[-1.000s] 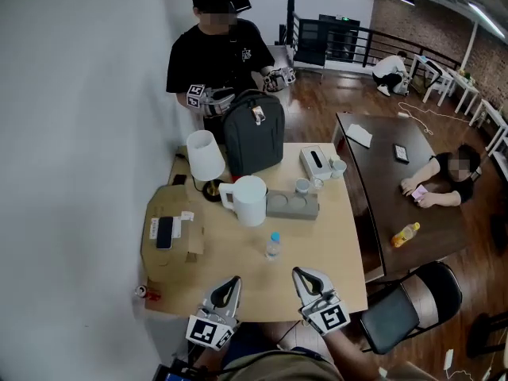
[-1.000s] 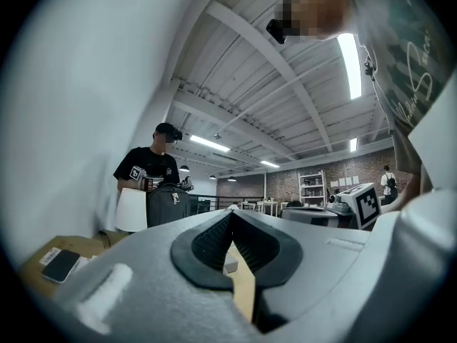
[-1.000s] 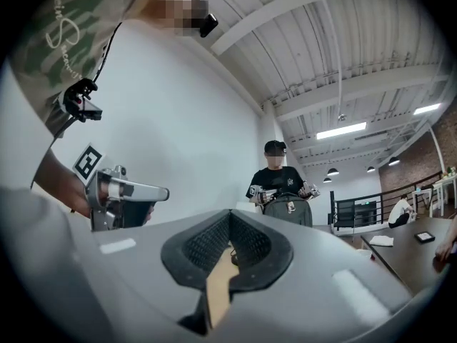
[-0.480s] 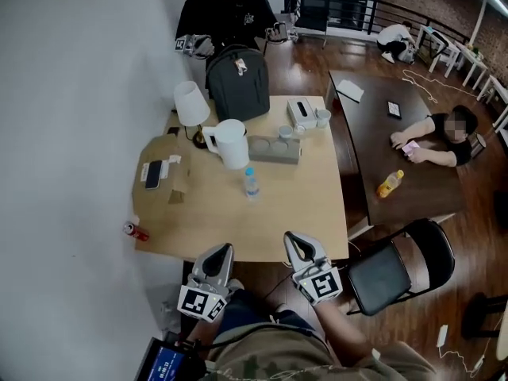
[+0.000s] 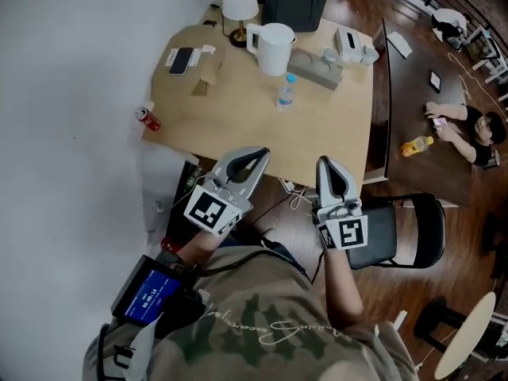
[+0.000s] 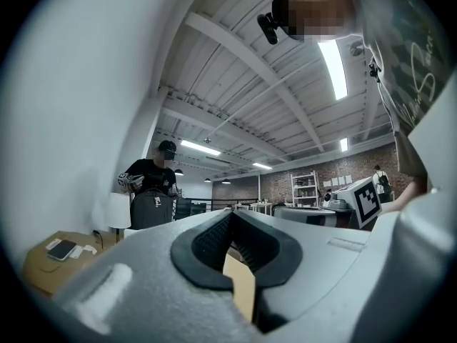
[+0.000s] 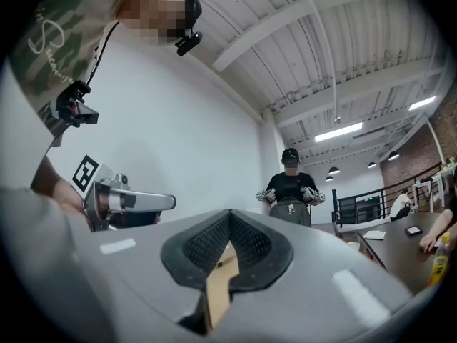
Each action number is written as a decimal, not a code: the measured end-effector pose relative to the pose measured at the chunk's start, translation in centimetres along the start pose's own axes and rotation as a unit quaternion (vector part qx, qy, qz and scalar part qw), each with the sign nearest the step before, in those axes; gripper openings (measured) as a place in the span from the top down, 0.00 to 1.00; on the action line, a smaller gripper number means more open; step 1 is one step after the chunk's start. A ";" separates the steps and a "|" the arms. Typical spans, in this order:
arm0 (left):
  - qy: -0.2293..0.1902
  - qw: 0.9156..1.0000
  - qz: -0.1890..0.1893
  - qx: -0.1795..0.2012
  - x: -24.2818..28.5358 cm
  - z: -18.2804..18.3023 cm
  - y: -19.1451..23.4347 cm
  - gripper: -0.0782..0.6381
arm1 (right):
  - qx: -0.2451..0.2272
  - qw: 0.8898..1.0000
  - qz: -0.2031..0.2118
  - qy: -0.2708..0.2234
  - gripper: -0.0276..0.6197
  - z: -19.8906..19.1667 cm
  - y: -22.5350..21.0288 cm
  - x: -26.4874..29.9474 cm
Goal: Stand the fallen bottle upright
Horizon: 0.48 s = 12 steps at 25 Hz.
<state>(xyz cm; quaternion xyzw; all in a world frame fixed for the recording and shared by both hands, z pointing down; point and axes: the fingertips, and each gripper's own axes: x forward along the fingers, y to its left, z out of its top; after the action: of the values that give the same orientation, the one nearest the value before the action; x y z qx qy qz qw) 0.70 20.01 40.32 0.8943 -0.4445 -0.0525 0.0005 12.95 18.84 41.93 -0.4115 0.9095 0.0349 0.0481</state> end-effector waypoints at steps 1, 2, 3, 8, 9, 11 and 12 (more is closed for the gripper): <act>0.000 1.000 0.000 -0.001 -0.5 -0.1 0.0 0.89 | 0.000 1.000 -0.002 0.002 0.95 -0.3 0.4 -0.1; 0.000 1.000 0.004 -0.004 -1.1 -0.2 0.3 0.89 | 0.001 1.000 -0.002 0.005 0.95 -0.7 0.9 0.1; 0.000 1.000 0.010 -0.007 -1.7 -0.2 0.7 0.89 | 0.004 1.000 0.001 0.009 0.95 -1.1 1.3 0.5; 0.002 1.000 0.010 -0.001 -2.6 0.3 2.2 0.89 | 0.001 1.000 -0.001 0.012 0.95 -1.2 2.6 1.8; 0.002 1.000 0.009 -0.001 -2.6 0.4 2.4 0.89 | -0.001 1.000 0.000 0.010 0.95 -0.9 2.7 2.0; 0.001 1.000 0.013 -0.003 -2.8 0.6 3.1 0.89 | -0.003 1.000 -0.002 0.009 0.95 -0.6 2.9 2.4; 0.000 1.000 0.018 -0.004 -2.9 0.7 3.4 0.89 | -0.004 1.000 -0.006 0.011 0.95 -0.4 2.8 2.6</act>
<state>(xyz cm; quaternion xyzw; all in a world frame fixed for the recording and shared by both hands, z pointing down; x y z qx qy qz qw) -3.82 20.26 40.02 0.8863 -0.4598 -0.0542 0.0052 9.14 18.68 42.13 -0.4180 0.9071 0.0340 0.0366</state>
